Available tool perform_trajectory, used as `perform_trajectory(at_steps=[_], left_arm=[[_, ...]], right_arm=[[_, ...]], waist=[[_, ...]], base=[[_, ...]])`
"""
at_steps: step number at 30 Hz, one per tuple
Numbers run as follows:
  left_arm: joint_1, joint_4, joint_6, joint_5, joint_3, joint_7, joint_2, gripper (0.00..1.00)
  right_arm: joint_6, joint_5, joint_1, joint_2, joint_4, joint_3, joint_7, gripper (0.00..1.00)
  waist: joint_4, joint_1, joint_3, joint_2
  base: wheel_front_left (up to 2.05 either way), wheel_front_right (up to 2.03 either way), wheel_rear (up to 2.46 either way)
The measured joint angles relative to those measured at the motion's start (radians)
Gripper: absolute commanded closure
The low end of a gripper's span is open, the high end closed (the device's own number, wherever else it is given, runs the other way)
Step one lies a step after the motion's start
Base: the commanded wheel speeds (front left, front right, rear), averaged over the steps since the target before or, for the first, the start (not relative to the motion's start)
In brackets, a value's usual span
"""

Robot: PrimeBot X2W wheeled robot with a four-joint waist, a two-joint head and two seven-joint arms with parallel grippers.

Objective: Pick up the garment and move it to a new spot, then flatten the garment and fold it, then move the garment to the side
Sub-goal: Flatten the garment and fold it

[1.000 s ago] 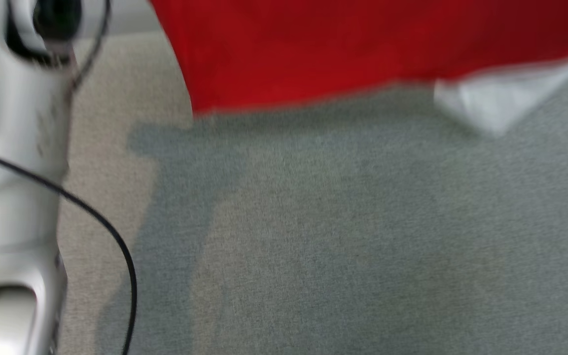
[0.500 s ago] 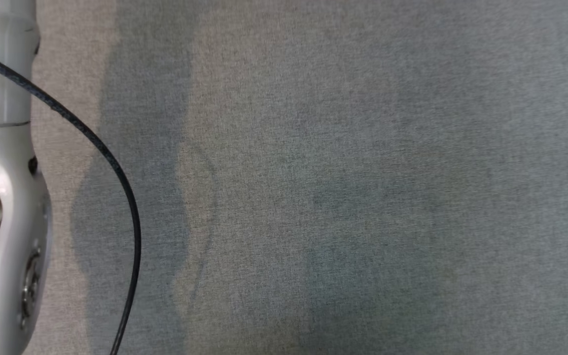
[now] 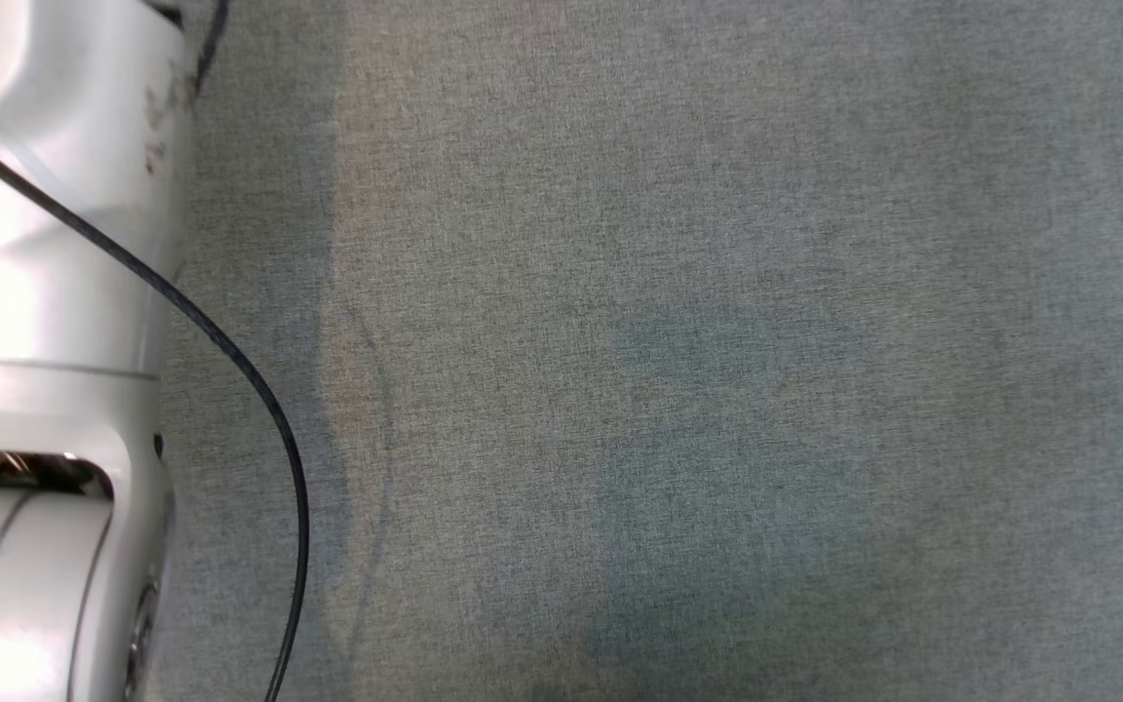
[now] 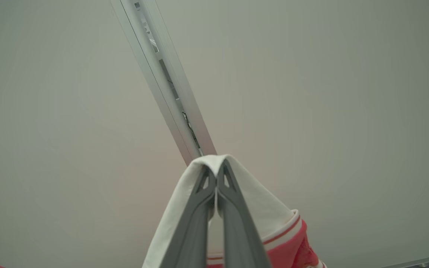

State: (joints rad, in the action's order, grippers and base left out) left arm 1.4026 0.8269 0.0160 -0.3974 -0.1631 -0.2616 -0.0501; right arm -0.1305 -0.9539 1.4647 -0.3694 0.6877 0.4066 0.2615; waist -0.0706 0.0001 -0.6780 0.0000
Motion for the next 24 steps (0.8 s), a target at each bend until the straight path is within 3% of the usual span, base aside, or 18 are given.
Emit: perform_trajectory(at_steps=[11,16,24], left_arm=[[-0.198,0.048,-0.064,0.096,-0.033,0.0,-0.002,1.0],[-0.309,0.102,-0.113,0.193,-0.149,0.0,-0.019,1.0],[-0.459,0.169,-0.129,0.266,-0.252,0.0,-0.043,1.0]], right_arm=[[0.0,-0.141,-0.268,-0.014,-0.018,0.038,0.0,1.0],[0.0,-0.243,-0.411,-0.029,0.009,0.08,-0.046,1.0],[0.0,-0.335,-0.596,-0.061,0.042,0.122,-0.116,1.0]], waist=[[-0.006,0.0,0.109,0.0],[-0.011,0.0,0.182,0.0],[-0.015,0.0,0.301,0.0]], base=[[0.0,0.0,0.0],[0.0,0.0,0.0],[0.0,0.0,0.0]])
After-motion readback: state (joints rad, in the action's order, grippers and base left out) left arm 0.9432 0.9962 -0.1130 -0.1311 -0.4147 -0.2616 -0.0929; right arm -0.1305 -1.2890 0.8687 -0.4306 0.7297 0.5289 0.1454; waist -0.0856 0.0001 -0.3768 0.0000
